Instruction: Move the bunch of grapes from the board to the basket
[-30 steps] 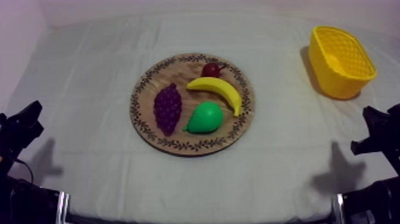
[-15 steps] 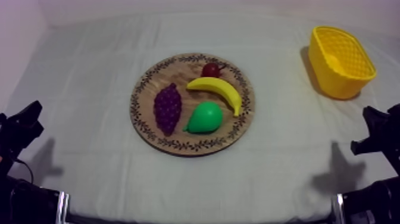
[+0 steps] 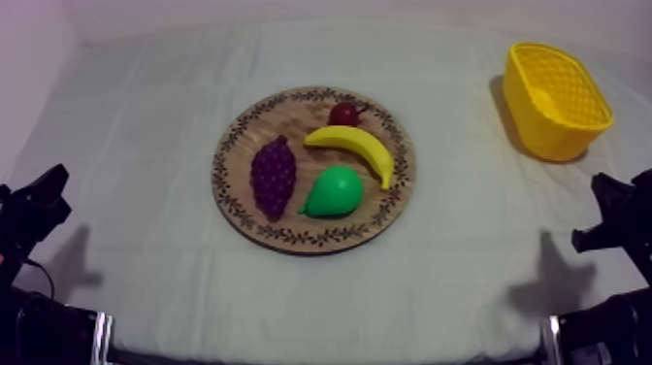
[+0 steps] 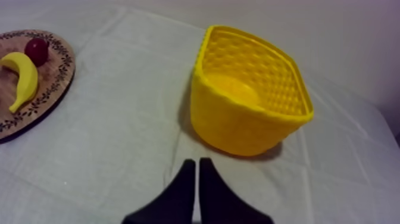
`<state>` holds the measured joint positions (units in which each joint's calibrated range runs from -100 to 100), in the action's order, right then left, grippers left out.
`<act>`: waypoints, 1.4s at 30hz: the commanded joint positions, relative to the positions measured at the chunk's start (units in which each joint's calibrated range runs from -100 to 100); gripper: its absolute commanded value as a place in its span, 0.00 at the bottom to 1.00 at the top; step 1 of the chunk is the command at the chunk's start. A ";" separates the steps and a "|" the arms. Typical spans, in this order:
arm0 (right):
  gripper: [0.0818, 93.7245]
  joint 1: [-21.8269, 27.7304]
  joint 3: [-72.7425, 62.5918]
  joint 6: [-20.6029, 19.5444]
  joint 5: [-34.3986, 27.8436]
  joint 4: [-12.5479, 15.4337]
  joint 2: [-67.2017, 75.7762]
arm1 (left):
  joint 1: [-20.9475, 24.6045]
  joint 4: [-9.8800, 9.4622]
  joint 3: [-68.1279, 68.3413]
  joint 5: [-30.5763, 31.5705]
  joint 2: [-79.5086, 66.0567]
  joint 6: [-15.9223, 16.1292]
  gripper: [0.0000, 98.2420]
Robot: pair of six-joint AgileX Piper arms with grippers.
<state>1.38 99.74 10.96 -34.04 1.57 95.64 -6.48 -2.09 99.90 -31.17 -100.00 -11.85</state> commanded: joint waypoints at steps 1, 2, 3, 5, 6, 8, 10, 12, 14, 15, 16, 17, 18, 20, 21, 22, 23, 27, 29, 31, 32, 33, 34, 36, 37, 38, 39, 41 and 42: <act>0.00 -0.01 0.04 0.00 0.00 -0.03 0.03 | 0.00 -0.04 -0.02 0.05 0.00 0.01 0.00; 0.00 -0.01 0.04 0.00 0.00 -0.03 0.03 | 0.00 -0.04 -0.02 0.05 0.00 0.01 0.00; 0.00 -0.01 0.04 0.00 0.00 -0.03 0.03 | 0.00 -0.04 -0.02 0.05 0.00 0.01 0.00; 0.00 -0.01 0.04 0.00 0.00 -0.03 0.03 | 0.00 -0.04 -0.02 0.05 0.00 0.01 0.00; 0.00 -0.01 0.04 0.00 0.00 -0.03 0.03 | 0.00 -0.04 -0.02 0.05 0.00 0.01 0.00; 0.00 -0.01 0.04 0.08 0.00 -0.03 0.03 | 0.00 -0.04 -0.02 0.05 0.00 0.01 0.00; 0.00 -0.01 0.04 0.11 0.00 -0.03 0.03 | 0.00 -0.04 -0.02 0.05 0.00 0.01 0.00; 0.00 -0.01 0.04 -0.01 0.00 -0.03 0.03 | 0.00 -0.04 -0.02 0.05 0.00 0.01 0.00; 0.00 -0.01 0.04 -0.05 0.00 -0.06 0.03 | 0.00 -0.04 -0.02 0.05 0.00 0.01 0.00; 0.00 -0.01 0.04 0.05 0.00 -0.06 0.03 | 0.00 -0.04 -0.02 0.05 0.00 0.01 0.00; 0.00 -0.01 0.04 0.23 0.00 -0.07 0.03 | 0.00 -0.04 -0.02 0.05 0.00 0.01 0.00; 0.00 -0.01 0.04 0.47 0.00 -0.07 0.03 | 0.00 -0.04 -0.02 0.05 0.00 0.01 0.00; 0.00 -0.01 0.01 0.56 0.03 -0.09 0.03 | 0.00 -0.04 -0.02 0.05 0.00 0.01 0.00; 0.00 -0.03 -0.07 0.83 0.06 -0.11 0.03 | 0.00 -0.04 -0.02 0.05 0.00 0.01 0.00; 0.00 -0.11 -0.10 0.95 0.09 -0.12 0.03 | 0.00 -0.04 -0.02 0.05 0.00 0.02 0.00; 0.00 -0.29 -0.12 1.25 0.26 -0.03 -0.14 | 0.00 -0.04 -0.02 0.05 0.00 0.04 0.00; 0.00 -0.62 -0.21 1.62 0.55 0.07 -0.57 | 0.00 -0.04 -0.02 0.05 0.00 0.03 0.00; 0.00 -3.67 -2.93 1.50 2.09 -1.00 -5.14 | 0.00 -0.04 -0.02 0.05 0.00 0.01 0.00; 0.00 -6.15 -5.81 0.10 2.59 -2.68 -8.69 | 0.00 -0.04 -0.02 0.05 0.00 0.01 0.00; 0.00 -8.90 -9.42 -1.46 2.61 -4.51 -12.90 | 0.00 -0.04 -0.02 0.05 0.00 0.01 0.00; 0.00 -10.25 -11.55 -2.13 2.36 -5.29 -15.21 | 0.00 -0.04 -0.02 0.05 0.00 0.01 0.00; 0.00 -11.61 -13.91 -2.84 1.95 -6.07 -17.67 | 0.00 -0.04 -0.02 0.05 0.00 0.01 0.00; 0.00 -12.93 -16.50 -3.39 1.36 -6.69 -20.15 | 0.00 -0.04 -0.02 0.05 0.00 0.01 0.00; 0.00 -15.55 -22.15 -4.58 -0.14 -7.90 -25.17 | 0.00 -0.04 -0.02 0.05 0.00 0.01 0.00; 0.00 -16.82 -25.10 -5.29 -0.92 -8.55 -27.67 | 0.00 -0.04 -0.02 0.05 0.00 0.01 0.00; 0.00 -18.00 -28.06 -5.96 -1.68 -9.13 -30.13 | 0.00 -0.04 -0.02 0.05 0.00 0.01 0.00; 0.00 -19.10 -31.04 -6.60 -2.43 -9.62 -32.57 | 0.00 -0.04 -0.02 0.05 0.00 0.01 0.00; 0.00 -21.03 -37.01 -7.65 -3.96 -10.29 -37.39 | 0.00 -0.04 -0.02 0.05 0.00 0.01 0.00; 0.00 -21.87 -40.00 -7.97 -4.83 -10.39 -39.74 | 0.00 -0.04 -0.02 0.05 0.00 0.01 0.00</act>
<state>-17.64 69.40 3.78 -37.64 -8.78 63.91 -6.48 -2.09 99.90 -31.17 -100.00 -11.85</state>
